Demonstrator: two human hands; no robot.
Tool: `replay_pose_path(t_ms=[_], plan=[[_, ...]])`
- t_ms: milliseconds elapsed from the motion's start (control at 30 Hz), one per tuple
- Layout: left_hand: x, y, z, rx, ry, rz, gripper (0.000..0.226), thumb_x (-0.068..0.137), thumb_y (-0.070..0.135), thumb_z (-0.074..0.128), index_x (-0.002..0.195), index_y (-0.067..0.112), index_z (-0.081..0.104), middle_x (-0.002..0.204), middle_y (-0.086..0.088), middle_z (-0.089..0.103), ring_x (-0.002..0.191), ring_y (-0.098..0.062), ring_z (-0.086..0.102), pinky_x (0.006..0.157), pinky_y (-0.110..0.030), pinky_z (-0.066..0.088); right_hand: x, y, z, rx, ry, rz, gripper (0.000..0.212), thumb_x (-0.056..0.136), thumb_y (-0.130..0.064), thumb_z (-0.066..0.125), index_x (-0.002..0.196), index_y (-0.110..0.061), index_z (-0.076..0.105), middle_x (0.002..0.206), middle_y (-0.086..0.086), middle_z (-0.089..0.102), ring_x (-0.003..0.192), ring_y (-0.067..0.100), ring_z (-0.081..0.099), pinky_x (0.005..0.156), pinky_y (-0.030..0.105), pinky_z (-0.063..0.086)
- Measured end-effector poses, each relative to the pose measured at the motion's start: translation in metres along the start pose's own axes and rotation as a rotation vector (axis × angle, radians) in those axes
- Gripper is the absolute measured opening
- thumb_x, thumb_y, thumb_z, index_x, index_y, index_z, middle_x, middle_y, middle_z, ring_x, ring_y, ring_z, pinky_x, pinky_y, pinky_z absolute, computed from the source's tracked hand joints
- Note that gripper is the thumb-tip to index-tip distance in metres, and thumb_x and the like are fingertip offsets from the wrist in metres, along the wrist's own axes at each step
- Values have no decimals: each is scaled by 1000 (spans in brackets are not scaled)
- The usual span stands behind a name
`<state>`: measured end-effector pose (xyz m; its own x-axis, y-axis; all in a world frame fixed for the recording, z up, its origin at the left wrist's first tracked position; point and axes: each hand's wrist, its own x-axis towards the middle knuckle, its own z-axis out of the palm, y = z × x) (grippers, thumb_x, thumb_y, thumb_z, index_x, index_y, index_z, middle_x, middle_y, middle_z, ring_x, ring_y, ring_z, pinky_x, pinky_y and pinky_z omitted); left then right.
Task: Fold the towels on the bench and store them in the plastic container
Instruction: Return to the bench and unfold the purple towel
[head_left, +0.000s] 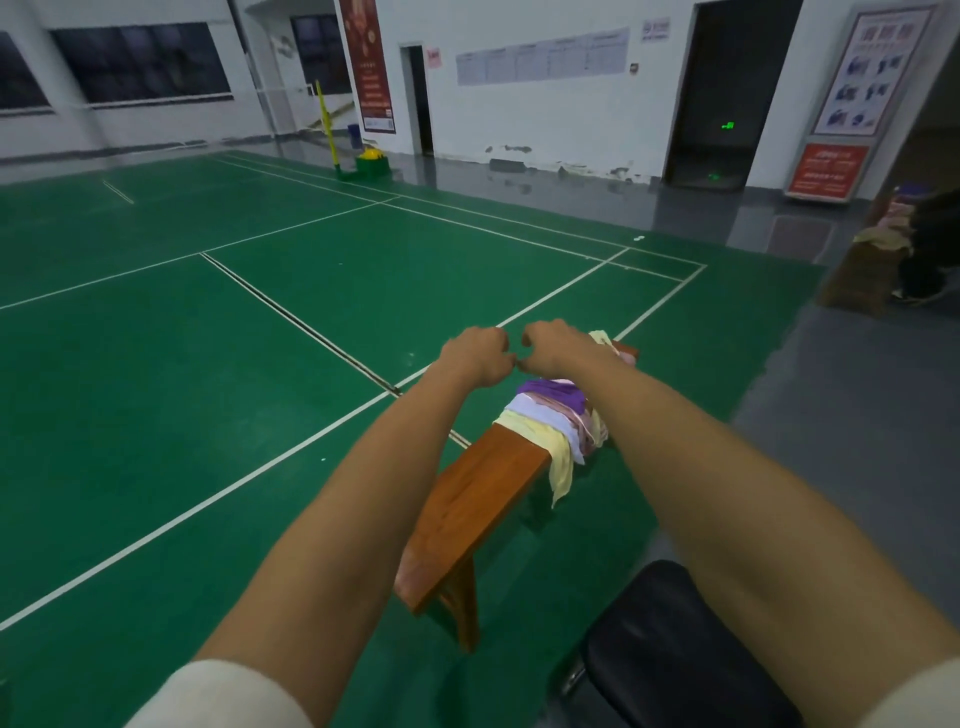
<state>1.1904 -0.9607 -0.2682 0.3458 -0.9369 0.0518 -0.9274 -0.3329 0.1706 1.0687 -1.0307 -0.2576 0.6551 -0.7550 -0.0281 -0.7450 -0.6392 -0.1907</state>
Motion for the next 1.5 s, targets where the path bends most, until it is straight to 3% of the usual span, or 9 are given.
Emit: replay_pose_path(t_ms=[367, 1000, 1167, 1500], plan=[[175, -34, 21, 27, -43, -34, 39, 98, 38, 51, 127, 15, 62, 129, -14, 64, 119, -34, 59, 94, -42, 49, 175, 49, 18, 63, -76, 14, 43, 91, -35, 65, 129, -17, 57, 128, 10, 61, 109, 31, 61, 94, 44, 53], [477, -36, 109, -43, -219, 99, 37, 99, 36, 49, 124, 13, 65, 126, -16, 66, 116, -36, 62, 92, -42, 49, 431, 151, 44, 38, -174, 135, 41, 89, -32, 63, 128, -22, 61, 127, 10, 65, 113, 33, 62, 95, 44, 53], [519, -25, 136, -50, -240, 97, 33, 95, 30, 50, 118, 12, 66, 123, -15, 67, 112, -36, 63, 82, -38, 45, 474, 176, 67, -5, -236, 116, 35, 90, -27, 58, 125, -21, 62, 122, 7, 67, 108, 31, 65, 90, 42, 54], [633, -30, 259, -64, -234, -80, 33, 94, 29, 51, 119, 13, 65, 121, -17, 68, 112, -37, 64, 90, -42, 51, 611, 258, 171, -71, -246, -23, 35, 92, -25, 55, 127, -25, 60, 125, 8, 67, 112, 31, 65, 88, 41, 51]])
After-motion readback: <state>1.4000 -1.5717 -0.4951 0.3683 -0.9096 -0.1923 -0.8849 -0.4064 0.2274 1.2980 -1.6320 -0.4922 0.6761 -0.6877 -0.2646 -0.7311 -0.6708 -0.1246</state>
